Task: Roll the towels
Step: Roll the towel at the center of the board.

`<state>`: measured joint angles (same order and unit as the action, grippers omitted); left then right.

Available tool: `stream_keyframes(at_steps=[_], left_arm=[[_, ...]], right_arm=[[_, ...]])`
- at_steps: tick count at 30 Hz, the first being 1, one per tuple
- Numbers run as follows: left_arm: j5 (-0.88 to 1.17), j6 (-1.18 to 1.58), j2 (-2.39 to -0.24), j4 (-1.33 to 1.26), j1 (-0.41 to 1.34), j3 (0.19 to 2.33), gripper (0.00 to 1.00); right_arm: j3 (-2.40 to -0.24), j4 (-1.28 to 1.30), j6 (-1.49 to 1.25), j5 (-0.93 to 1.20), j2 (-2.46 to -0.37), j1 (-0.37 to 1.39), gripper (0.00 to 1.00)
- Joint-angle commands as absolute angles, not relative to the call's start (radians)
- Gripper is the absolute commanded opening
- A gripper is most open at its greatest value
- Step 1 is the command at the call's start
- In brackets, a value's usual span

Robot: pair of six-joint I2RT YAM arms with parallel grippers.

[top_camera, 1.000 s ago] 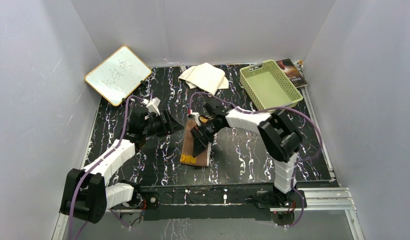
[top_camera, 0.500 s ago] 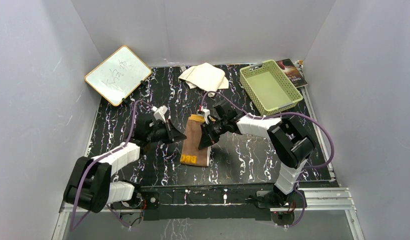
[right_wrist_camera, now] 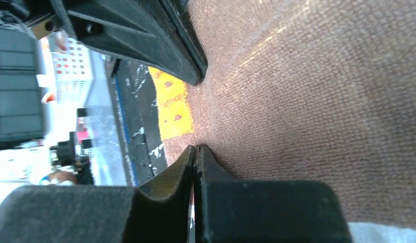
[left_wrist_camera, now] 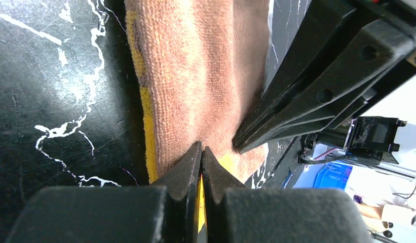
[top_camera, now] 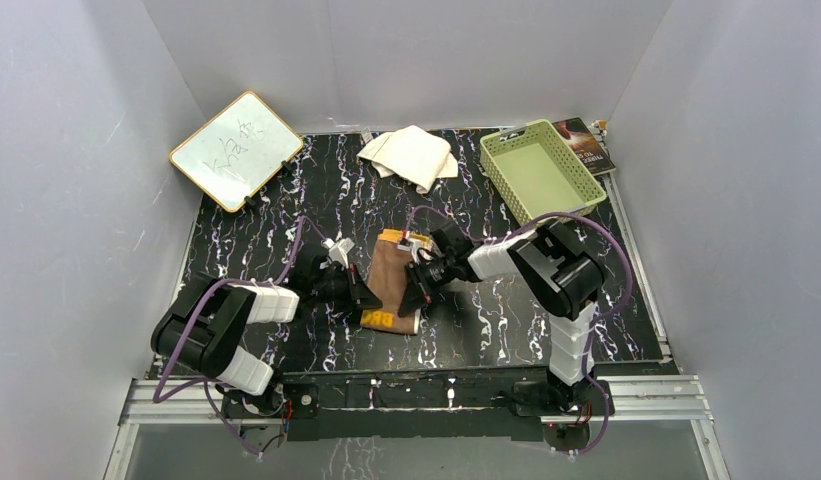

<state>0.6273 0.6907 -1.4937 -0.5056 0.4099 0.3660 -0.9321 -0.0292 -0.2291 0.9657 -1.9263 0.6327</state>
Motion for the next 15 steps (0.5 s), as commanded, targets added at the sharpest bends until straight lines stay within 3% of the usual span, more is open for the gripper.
stream_keyframes(at_steps=[1,15], left_arm=[[0.560,0.634,-1.497,-0.485,0.411,0.357,0.00],[0.506,0.644,-1.466,-0.457,0.411,0.296,0.00]], right_arm=[[-0.850,-0.216,-0.307,1.024,-1.964,0.598,0.00],[-0.686,-0.180,-0.309,0.832,-1.824,0.471,0.00]])
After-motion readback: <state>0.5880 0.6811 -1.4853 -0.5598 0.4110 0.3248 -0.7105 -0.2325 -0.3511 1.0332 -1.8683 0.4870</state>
